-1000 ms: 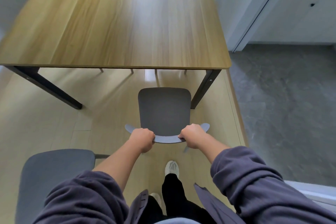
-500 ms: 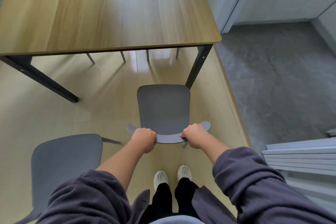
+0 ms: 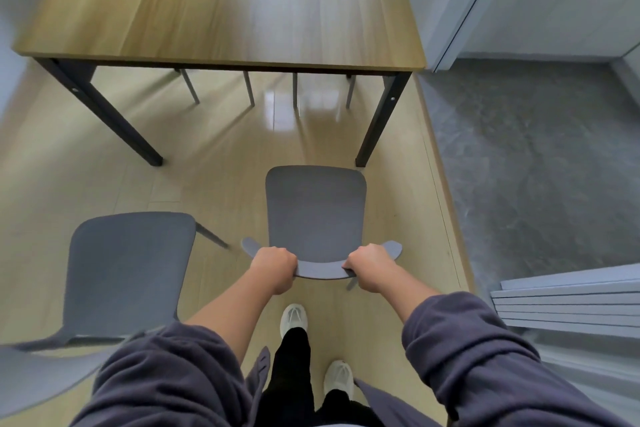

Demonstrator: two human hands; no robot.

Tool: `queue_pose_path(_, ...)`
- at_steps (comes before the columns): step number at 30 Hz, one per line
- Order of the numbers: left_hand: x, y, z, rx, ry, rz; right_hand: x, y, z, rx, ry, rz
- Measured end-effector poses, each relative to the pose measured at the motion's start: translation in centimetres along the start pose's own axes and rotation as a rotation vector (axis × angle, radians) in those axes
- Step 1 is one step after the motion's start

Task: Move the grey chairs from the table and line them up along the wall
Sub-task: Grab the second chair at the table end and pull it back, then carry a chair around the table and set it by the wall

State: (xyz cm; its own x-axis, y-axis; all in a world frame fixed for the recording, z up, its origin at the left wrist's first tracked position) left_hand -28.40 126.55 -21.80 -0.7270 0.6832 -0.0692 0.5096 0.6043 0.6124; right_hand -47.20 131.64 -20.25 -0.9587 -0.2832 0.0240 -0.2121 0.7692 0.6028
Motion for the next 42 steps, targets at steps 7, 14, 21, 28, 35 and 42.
queue_pose_path(7, 5.7, 4.5, 3.9, -0.009, 0.048, -0.076, -1.8, 5.0, 4.4, -0.027, 0.055, -0.036)
queue_pose_path(14, 9.3, 7.9, 7.0, -0.015, 0.085, -0.076, -3.6, 9.0, 7.3, -0.065, 0.101, -0.091)
queue_pose_path(21, 10.1, 10.1, 8.8, -0.029, 0.088, -0.054, -5.7, 11.3, 8.8, -0.065, 0.046, -0.059)
queue_pose_path(28, 9.8, 9.9, 7.0, -0.235, 0.295, -0.015, -4.8, 12.7, 9.4, -0.125, -0.36, 0.011)
queue_pose_path(35, 12.5, 6.7, 0.2, -0.127, 0.467, -0.003, 2.1, 14.0, 8.9, -0.065, -0.628, 0.19)
queue_pose_path(42, 18.2, -1.1, -5.2, -0.097, 0.569, -0.017, 13.5, 13.6, 9.9, -0.063, -0.636, 0.24)
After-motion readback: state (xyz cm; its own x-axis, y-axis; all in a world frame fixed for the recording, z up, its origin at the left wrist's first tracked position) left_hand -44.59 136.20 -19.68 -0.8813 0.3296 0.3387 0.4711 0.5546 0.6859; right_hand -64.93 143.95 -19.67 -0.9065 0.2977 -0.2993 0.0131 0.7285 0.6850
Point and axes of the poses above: each hand's wrist, its own y-axis away from the middle knuckle, its own z-axis out of the palm, x = y × z, the point moved 1 cm from there along -y, towards the middle knuckle, and after that the axes turned 2 degrees about x, right-handed, at the moved point
